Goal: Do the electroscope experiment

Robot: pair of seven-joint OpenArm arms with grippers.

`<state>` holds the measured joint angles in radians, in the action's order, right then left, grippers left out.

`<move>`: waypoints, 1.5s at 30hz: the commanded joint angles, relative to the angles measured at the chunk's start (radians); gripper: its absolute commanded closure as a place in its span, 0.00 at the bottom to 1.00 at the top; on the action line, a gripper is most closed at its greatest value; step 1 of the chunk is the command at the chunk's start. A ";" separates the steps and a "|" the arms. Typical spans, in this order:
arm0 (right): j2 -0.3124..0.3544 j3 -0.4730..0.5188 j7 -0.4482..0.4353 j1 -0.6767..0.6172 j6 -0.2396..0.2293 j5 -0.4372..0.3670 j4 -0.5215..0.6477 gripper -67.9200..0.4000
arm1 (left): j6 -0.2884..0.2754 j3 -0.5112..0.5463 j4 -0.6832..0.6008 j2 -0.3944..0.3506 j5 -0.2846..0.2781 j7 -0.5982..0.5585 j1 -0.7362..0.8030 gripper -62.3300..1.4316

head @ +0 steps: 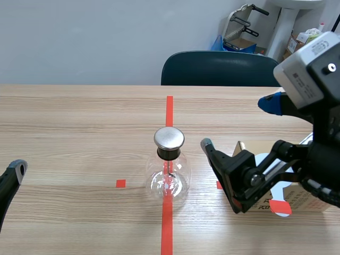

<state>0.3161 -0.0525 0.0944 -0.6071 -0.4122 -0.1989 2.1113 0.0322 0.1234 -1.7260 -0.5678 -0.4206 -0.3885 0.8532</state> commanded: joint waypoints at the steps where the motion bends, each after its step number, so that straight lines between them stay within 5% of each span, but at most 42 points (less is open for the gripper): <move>1: 0.008 0.007 -0.012 0.011 0.000 0.011 0.003 0.00 | 0.008 0.015 -0.018 0.004 0.002 -0.010 0.000 0.18; 7: 0.008 0.006 -0.071 -0.006 -0.001 0.192 0.004 0.00 | -0.002 0.051 -0.010 -0.009 0.047 -0.011 0.000 0.18; 11: 0.008 0.002 -0.174 -0.076 0.000 0.429 0.013 0.00 | -0.057 0.050 -0.008 -0.073 0.047 -0.010 0.005 0.18; 13: 0.008 -0.014 -0.229 -0.130 0.036 0.571 0.013 0.00 | -0.107 0.048 -0.008 -0.119 0.044 -0.012 0.016 0.18; 18: 0.005 -0.069 -0.334 -0.269 0.212 0.864 0.006 0.00 | -0.247 0.031 -0.008 -0.211 0.043 -0.018 0.016 0.18; 23: 0.005 -0.120 -0.357 -0.341 0.473 1.095 -0.076 0.00 | -0.333 -0.002 -0.009 -0.275 0.043 -0.047 0.011 0.18; 29: 0.005 -0.167 -0.352 -0.340 0.767 1.238 -0.272 0.00 | -0.370 -0.090 -0.009 -0.363 0.072 -0.110 0.008 0.18; 33: 0.005 -0.198 -0.287 -0.334 0.922 1.292 -0.367 0.00 | -0.373 -0.142 -0.009 -0.403 0.093 -0.169 0.008 0.18; 40: 0.005 -0.238 -0.164 -0.239 1.099 1.331 -0.505 0.00 | -0.388 -0.192 -0.009 -0.433 0.142 -0.248 0.008 0.18; 45: 0.005 -0.253 -0.095 -0.180 1.131 1.349 -0.558 0.00 | -0.419 -0.193 -0.009 -0.433 0.156 -0.251 0.008 0.18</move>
<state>0.3161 -0.3092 -0.0010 -0.7925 0.7097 1.1446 1.5352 -0.3759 -0.0719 -1.7248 -1.0054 -0.2546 -0.6228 0.8642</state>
